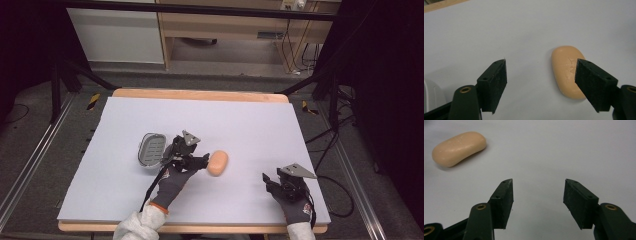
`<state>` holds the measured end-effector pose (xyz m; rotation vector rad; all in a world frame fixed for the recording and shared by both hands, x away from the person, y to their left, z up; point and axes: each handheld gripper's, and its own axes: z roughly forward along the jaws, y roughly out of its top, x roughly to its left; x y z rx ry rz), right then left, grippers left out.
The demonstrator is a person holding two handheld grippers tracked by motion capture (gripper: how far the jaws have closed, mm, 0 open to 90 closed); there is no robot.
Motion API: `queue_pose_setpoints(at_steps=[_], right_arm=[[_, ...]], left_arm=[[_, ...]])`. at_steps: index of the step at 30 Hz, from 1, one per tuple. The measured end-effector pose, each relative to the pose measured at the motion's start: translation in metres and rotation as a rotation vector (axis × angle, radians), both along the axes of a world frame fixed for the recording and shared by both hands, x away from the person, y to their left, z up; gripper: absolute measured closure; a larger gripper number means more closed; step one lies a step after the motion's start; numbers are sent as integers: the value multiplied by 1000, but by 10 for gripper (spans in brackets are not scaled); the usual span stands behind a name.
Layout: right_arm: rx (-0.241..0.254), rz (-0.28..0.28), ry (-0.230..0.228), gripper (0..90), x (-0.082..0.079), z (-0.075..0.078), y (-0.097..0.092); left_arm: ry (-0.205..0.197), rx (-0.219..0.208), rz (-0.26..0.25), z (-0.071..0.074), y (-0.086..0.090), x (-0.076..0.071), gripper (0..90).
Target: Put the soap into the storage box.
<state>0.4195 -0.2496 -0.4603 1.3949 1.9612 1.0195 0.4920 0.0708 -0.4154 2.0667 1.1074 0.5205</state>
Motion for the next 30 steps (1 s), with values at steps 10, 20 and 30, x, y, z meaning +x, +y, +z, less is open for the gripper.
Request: queue_pose_setpoints(at_steps=[10, 20, 30], right_arm=[[6, 2, -2, 417, 0, 0, 0], [8, 5, 0, 417, 0, -1, 0], [12, 7, 3, 418, 0, -1, 0]], left_arm=[[17, 31, -26, -5, -17, 3, 238], [35, 35, -39, -10, -28, 5, 230], [56, 42, -60, -17, -38, 10, 224]])
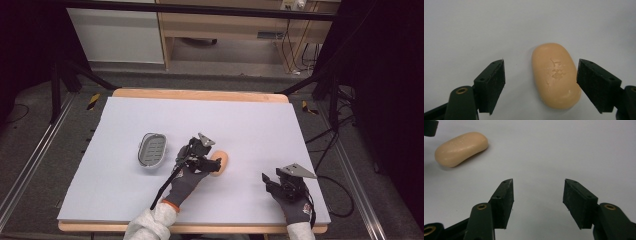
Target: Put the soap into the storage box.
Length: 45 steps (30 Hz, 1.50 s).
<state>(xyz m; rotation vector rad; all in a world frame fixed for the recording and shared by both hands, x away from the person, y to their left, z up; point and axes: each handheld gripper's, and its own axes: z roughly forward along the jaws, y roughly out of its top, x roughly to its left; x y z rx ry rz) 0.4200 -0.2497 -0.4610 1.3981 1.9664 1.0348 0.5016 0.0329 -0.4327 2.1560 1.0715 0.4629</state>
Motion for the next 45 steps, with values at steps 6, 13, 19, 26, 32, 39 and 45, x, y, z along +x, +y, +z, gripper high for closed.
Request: queue_pose_setpoints(at_steps=[6, 13, 19, 26, 32, 39, 45], right_arm=[[2, 1, 2, 418, 0, 0, 0], [7, 3, 8, 418, -1, 0, 0], [8, 5, 9, 419, 0, 0, 1], [-1, 7, 7, 420, 0, 0, 0], [2, 8, 12, 421, 1, -1, 0], [3, 10, 15, 424, 1, -1, 0], [5, 11, 17, 427, 1, -2, 0]], left_arm=[[15, 9, -8, -5, -6, 2, 223], [34, 12, -13, -9, -13, 6, 220], [48, 8, -16, -11, -15, 8, 219], [70, 17, -23, -15, -20, 11, 207], [91, 29, -30, -19, -23, 13, 205], [110, 28, -30, -23, -25, 16, 207], [127, 40, -26, -26, -27, 18, 220]])
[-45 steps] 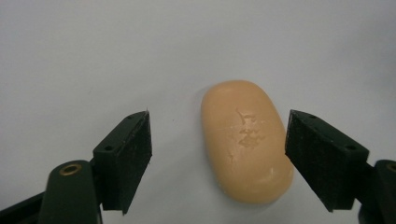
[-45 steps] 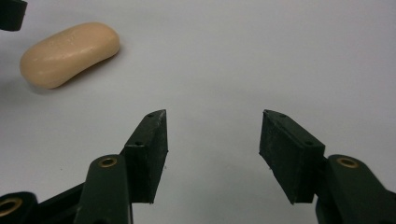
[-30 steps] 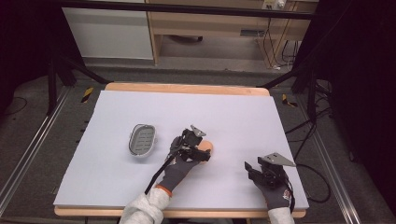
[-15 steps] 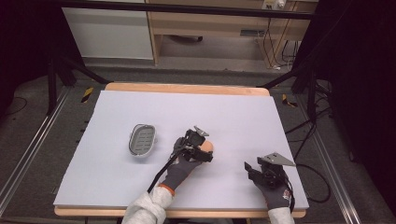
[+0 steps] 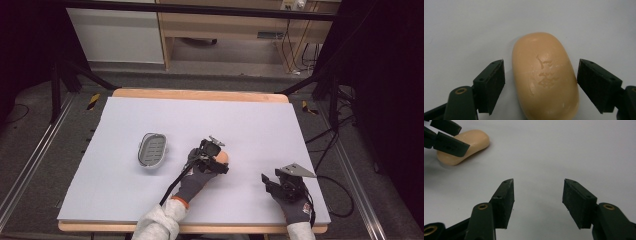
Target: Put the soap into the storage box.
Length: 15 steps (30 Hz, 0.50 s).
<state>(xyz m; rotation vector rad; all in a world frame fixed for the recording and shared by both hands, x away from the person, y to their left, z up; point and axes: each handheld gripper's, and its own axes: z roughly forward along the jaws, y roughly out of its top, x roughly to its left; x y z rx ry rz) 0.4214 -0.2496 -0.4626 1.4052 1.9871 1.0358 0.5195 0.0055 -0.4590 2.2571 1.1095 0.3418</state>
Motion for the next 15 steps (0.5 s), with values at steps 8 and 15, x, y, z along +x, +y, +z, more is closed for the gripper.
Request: queue_pose_setpoints(at_steps=[8, 15], right_arm=[[4, 0, 1, 431, 0, 0, 0], [7, 4, 4, 436, 0, 0, 0]], left_arm=[[25, 9, 4, -6, -4, 3, 236], [34, 13, 5, -8, -6, 4, 261]])
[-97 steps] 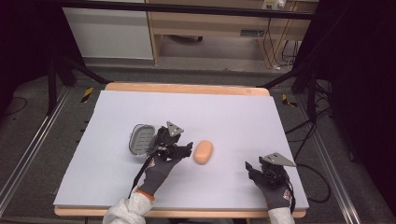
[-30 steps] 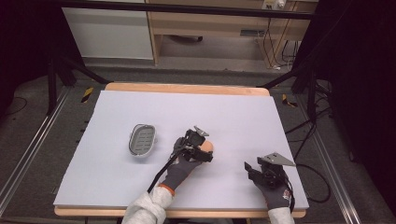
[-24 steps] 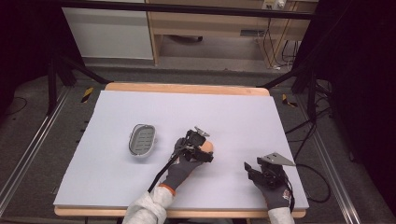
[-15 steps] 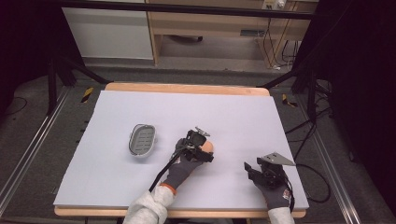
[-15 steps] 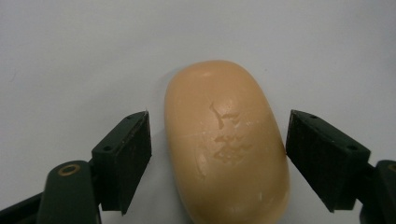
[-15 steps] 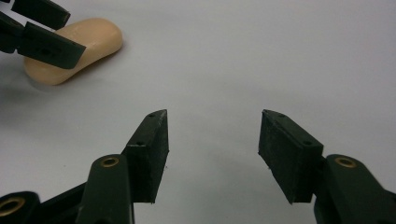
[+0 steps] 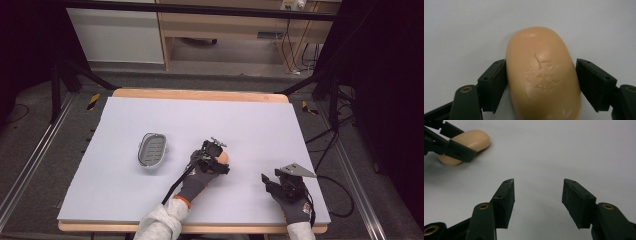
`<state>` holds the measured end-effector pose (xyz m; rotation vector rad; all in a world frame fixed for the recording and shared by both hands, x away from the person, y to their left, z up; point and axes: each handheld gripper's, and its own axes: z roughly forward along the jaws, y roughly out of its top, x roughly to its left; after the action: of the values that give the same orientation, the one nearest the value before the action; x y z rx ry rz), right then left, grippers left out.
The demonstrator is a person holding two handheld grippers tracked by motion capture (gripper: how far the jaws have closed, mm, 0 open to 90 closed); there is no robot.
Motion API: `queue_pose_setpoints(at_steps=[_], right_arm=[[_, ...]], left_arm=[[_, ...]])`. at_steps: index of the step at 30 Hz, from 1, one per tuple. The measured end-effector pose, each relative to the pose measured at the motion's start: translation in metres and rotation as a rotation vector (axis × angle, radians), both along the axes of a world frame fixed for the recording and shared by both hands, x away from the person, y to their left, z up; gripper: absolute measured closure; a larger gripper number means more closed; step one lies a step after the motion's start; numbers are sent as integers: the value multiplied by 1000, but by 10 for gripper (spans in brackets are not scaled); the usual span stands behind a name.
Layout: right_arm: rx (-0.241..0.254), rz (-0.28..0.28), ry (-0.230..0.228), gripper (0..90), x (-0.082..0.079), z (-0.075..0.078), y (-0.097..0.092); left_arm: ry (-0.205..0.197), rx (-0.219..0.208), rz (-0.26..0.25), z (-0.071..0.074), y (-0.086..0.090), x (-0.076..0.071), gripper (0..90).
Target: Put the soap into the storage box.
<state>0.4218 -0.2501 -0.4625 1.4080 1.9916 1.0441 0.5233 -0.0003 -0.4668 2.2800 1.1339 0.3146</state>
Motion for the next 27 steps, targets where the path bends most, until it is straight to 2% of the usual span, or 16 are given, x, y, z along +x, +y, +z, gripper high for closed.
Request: queue_pose_setpoints(at_steps=[13, 21, 27], right_arm=[[6, 0, 8, 437, 0, 0, 0], [9, 3, 9, 437, 1, 0, -1], [22, -1, 8, 437, 0, 0, -3]], left_arm=[[0, 30, 8, 0, -3, -1, 283], [-3, 24, 29, 1, -3, -1, 299], [-10, -10, 26, 4, -1, -2, 305]])
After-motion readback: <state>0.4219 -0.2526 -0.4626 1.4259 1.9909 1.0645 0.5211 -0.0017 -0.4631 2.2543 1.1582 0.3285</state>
